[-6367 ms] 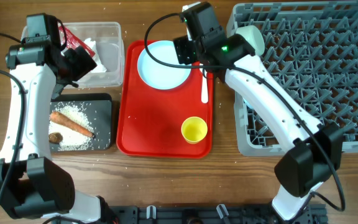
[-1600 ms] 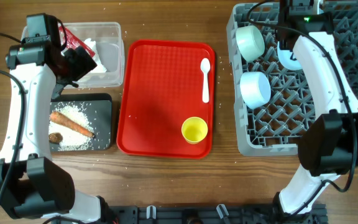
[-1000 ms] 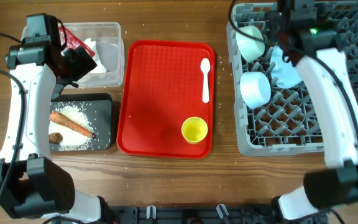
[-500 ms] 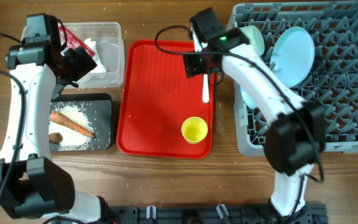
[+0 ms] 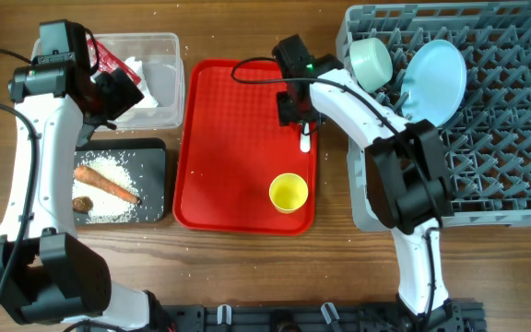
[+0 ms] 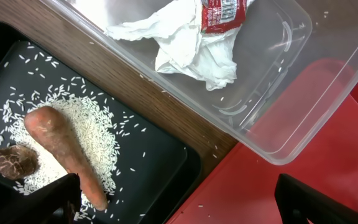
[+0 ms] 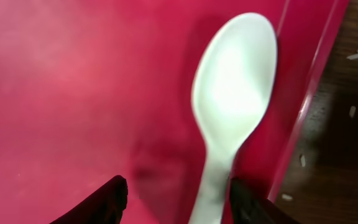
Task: Sort waste into correct bins and load items into the dishwasher rack
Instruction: 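Reach the right gripper to the white spoon and grasp it, then carry the white spoon with the right gripper and lay it in the rack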
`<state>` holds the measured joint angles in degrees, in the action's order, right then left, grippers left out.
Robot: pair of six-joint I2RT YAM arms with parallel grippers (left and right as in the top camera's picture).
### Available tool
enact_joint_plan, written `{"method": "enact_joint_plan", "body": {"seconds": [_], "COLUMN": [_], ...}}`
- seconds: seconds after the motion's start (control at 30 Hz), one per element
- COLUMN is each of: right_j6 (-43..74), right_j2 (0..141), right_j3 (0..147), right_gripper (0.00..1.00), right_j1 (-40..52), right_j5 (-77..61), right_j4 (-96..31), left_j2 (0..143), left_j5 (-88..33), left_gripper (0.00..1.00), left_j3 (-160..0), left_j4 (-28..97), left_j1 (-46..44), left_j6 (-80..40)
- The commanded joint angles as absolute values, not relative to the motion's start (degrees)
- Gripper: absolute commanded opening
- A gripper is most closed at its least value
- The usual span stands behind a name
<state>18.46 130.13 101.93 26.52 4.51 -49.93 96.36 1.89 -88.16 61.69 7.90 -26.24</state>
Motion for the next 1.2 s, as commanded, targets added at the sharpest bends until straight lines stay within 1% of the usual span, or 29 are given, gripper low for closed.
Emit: {"method": "enact_joint_plan", "body": {"seconds": [0.0, 0.1, 0.17, 0.2, 0.27, 0.47, 0.53, 0.57, 0.6, 0.63, 0.67, 0.87, 0.97, 1.07, 1.1, 1.17], "right_j6": [19.92, 19.77, 19.66, 19.66, 19.66, 19.66, 19.42, 19.4, 19.4, 19.4, 19.44, 19.22, 16.51, 16.38, 15.51, 15.03], "right_j2": [131.44, 131.83, 131.92, 131.92, 131.92, 133.64, 134.41, 134.69, 134.72, 134.69, 134.69, 131.46, 125.03, 117.19, 112.01, 106.34], "right_j3": [101.67, 101.67, 101.65, 101.65, 101.65, 101.65, 101.65, 101.65, 101.65, 101.65, 101.67, 102.78, 104.95, 105.06, 105.06, 105.06], "right_gripper": [0.56, 0.54, 0.48, 0.42, 0.36, 0.33, 0.29, 0.25, 0.15, 0.08, 0.04, 0.05, 0.04, 0.04, 0.04, 0.04], "right_j1": [26.39, 26.39, 26.39, 26.39, 26.39, 26.39, 26.39, 26.39, 26.39, 26.39, 26.39, 26.02, 25.85, 25.63, 25.04, 23.64], "right_j5": [8.14, 7.81, 7.51, 7.49, 7.51, 7.38, 6.52, 6.35, 6.39, 6.39, 6.37, 5.28, 2.87, 2.94, 2.94, 3.22], "right_j4": [-48.34, -47.55, -47.59, -47.62, -47.72, -48.16, -48.49, -48.75, -48.93, -48.88, -48.82, -50.65, -52.42, -53.56, -55.37, -58.41], "left_j2": [95.74, 95.74, 95.74, 95.74, 95.74, 95.74, 95.74, 95.74, 95.74, 95.74, 95.74, 95.74, 95.74, 95.74, 95.74, 95.74], "left_j5": [2.66, 2.66, 2.63, 2.66, 2.66, 2.66, 2.66, 2.66, 2.66, 2.66, 2.66, 2.66, 2.66, 2.66, 2.66, 2.66], "left_gripper": [1.0, 1.0, 1.0, 1.0, 1.0, 1.0, 1.0, 1.0, 1.0, 1.0, 1.0, 1.0, 1.0, 1.0, 1.0, 1.0], "left_j3": [-89.06, -89.06, -89.06, -89.06, -89.06, -89.06, -89.06, -89.06, -89.06, -89.06, -89.06, -89.06, -89.06, -89.06, -89.06, -89.06], "left_j4": [61.58, 61.58, 61.58, 61.58, 61.58, 61.58, 61.58, 61.58, 61.58, 61.58, 61.58, 61.58, 61.56, 61.58, 61.58, 61.58], "left_j1": [8.16, 8.16, 8.16, 8.16, 8.16, 8.16, 8.16, 8.16, 8.16, 8.16, 8.16, 8.16, 8.16, 8.16, 8.16, 8.16], "left_j6": [-25.74, -25.74, -25.74, -25.76, -25.74, -25.74, -25.74, -25.74, -25.74, -25.74, -25.76, -25.74, -25.74, -25.74, -25.74, -25.74]}}
